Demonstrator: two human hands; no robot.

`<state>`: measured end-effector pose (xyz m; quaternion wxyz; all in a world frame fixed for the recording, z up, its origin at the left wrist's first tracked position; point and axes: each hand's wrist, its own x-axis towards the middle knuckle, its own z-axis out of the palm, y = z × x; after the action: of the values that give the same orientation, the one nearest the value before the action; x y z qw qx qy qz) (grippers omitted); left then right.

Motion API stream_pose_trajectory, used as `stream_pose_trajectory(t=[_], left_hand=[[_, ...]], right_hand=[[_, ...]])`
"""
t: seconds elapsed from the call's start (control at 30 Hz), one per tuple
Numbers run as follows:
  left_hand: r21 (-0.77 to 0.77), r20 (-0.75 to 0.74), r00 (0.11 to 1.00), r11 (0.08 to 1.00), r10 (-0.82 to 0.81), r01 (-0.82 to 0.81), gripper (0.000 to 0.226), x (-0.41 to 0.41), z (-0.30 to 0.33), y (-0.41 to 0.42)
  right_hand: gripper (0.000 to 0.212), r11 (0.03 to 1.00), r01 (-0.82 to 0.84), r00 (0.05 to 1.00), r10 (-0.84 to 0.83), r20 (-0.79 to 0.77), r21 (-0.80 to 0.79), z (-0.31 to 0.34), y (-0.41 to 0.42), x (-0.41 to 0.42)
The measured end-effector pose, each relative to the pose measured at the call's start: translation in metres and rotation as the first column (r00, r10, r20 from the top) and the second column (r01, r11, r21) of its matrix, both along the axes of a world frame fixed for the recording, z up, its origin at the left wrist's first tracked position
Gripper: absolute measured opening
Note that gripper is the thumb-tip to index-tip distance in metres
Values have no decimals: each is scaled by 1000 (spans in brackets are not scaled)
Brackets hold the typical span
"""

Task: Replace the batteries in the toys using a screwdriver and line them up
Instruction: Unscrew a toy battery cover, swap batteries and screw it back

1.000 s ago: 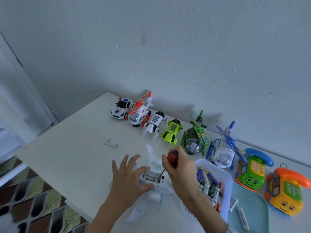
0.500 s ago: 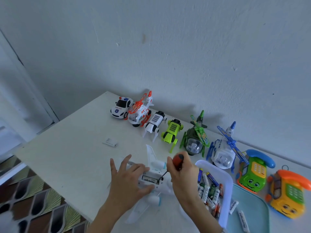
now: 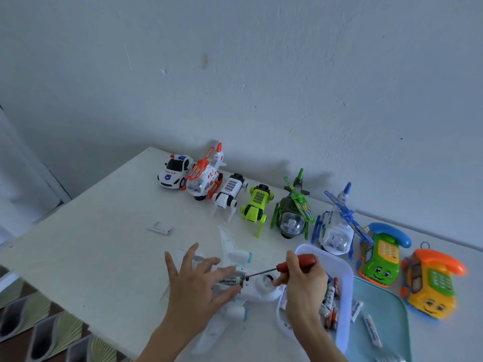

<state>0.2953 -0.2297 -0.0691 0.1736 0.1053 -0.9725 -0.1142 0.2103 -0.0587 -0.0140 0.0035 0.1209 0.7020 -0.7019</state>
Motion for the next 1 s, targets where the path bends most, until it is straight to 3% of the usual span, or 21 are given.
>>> stream_pose_trajectory(t=[0.17,0.43,0.57,0.67,0.73,0.83,1.0], left_hand=[[-42,-30,999,999,-28,26,38,-5,4,5],[33,-107,994,999,-12,15,34,-10,5,7],[125,-167,986,992,-7,28,40,-9,3,7],[367,-294,956,925,13,100,35,-8,0,0],[553,-329,942,822,65,136,28,-8,0,-6],[667,-310,947,730,89,149,27,-8,2,-11],[772,-274,954,619,123,142,32,-6,8,-9]], right_hand=[[18,993,60,998,-57,28,-100,-1,-1,5],[16,973,73,997,-67,33,-218,2,-2,10],[12,967,97,987,-124,-101,-235,16,4,12],[18,994,1,967,-29,-253,-112,25,7,6],[19,975,-147,957,183,-223,168,21,4,-3],[21,820,-299,925,375,-63,489,-1,-9,-18],[32,628,-407,843,538,8,664,-23,-27,-39]])
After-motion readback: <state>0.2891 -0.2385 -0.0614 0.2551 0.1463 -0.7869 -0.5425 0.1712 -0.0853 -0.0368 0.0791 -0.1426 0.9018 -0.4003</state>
